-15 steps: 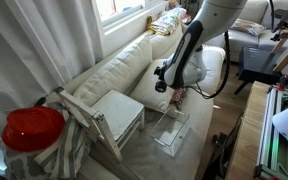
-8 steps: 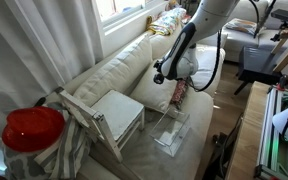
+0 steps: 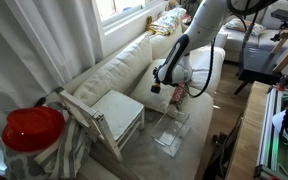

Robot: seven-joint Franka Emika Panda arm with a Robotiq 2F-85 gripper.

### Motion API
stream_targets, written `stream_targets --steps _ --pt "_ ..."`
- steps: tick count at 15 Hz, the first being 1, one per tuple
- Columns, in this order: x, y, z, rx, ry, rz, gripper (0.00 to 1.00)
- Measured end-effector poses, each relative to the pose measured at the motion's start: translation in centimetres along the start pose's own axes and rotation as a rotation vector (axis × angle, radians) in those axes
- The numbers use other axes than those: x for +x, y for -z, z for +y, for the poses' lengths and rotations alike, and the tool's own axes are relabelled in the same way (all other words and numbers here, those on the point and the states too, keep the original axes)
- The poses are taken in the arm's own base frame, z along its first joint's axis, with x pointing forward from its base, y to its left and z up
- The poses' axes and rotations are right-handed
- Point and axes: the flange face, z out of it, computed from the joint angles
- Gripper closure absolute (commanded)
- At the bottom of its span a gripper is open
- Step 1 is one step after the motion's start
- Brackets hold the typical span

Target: Put the black torch on the pillow

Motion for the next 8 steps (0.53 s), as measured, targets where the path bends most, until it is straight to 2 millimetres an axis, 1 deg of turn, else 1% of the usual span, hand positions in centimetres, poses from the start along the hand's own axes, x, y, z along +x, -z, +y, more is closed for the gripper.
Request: stream_targets --steps 1,2,5,8 --pt "-0.3 -0.4 0.5 -0.009 0.000 -0.005 0.05" --pt "-0.5 -0.7 1.0 -0.016 -0.002 -0.007 0.01" --pt "-0.6 -1.2 1.9 -0.033 -0.009 -0.009 0.00" --pt "-0.7 -1.4 2.4 -0.048 -0.007 -0.029 0.00"
